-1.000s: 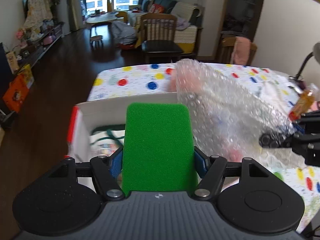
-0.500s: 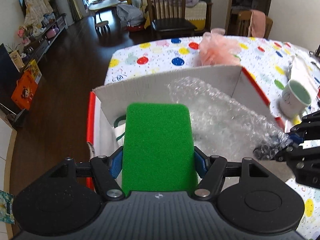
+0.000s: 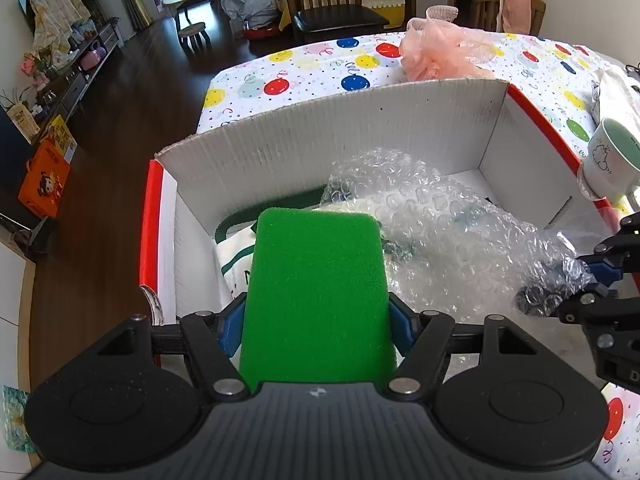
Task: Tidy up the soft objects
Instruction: 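Lower the bubble wrap into the box and open the right gripper while the left gripper releases the sponge, then move the left gripper to the white cloth while the right gripper moves to the black cloth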
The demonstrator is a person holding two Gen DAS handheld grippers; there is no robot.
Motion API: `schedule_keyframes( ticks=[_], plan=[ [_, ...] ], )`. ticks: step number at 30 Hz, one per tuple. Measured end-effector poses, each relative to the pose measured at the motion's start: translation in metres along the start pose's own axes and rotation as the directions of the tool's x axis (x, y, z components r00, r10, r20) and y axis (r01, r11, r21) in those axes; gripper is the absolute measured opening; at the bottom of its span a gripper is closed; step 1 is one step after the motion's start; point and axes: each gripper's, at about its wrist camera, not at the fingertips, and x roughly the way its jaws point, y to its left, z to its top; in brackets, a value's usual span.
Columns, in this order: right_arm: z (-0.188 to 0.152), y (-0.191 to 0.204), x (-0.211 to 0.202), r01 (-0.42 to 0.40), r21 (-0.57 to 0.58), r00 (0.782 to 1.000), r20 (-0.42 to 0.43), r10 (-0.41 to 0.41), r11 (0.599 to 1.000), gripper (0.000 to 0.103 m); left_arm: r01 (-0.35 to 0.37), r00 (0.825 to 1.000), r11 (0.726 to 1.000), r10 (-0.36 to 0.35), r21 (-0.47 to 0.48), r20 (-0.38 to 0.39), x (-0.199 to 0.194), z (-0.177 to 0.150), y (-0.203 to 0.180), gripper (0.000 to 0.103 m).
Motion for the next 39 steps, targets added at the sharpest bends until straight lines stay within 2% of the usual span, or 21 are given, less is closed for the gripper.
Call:
schedule_keyframes(
  ticks=[7,11,16,24,29,31,36,39],
  plan=[
    [-0.003,0.005,-0.005,0.019,-0.02,1.0,-0.008,-0.019,1.0,0.018,0.016,1.0,1.0,-0.016,-0.004,-0.009,0.005,0.0,0.003,0.07],
    [-0.005,0.008,-0.011,0.029,-0.03,1.0,-0.003,-0.029,0.999,0.022,0.03,1.0,0.999,-0.031,0.016,0.008,0.001,-0.003,0.004,0.075],
    [-0.008,0.009,-0.021,0.039,-0.028,0.999,0.016,-0.039,0.999,0.035,0.051,0.998,0.998,-0.052,0.034,0.028,-0.007,-0.005,0.005,0.076],
    [-0.013,0.012,-0.044,0.032,-0.026,0.998,0.061,-0.03,0.999,0.05,0.08,0.993,0.997,-0.081,0.016,0.086,-0.031,-0.01,0.01,0.076],
    [-0.016,0.01,-0.063,0.021,-0.006,0.993,0.114,-0.02,1.0,0.057,0.106,0.984,0.994,-0.106,0.011,0.141,-0.055,-0.012,0.01,0.077],
    [-0.018,0.009,-0.072,0.011,0.004,0.991,0.136,-0.011,1.0,0.061,0.122,0.979,0.992,-0.122,0.007,0.163,-0.065,-0.012,0.01,0.084],
    [-0.024,0.004,-0.098,-0.002,0.028,0.981,0.195,-0.003,1.0,0.063,0.172,0.964,0.985,-0.169,0.004,0.206,-0.087,-0.01,0.002,0.084],
    [-0.029,-0.002,-0.114,-0.009,0.047,0.973,0.231,-0.002,0.999,0.069,0.194,0.955,0.981,-0.192,0.017,0.227,-0.098,-0.008,-0.01,0.084]
  ],
)
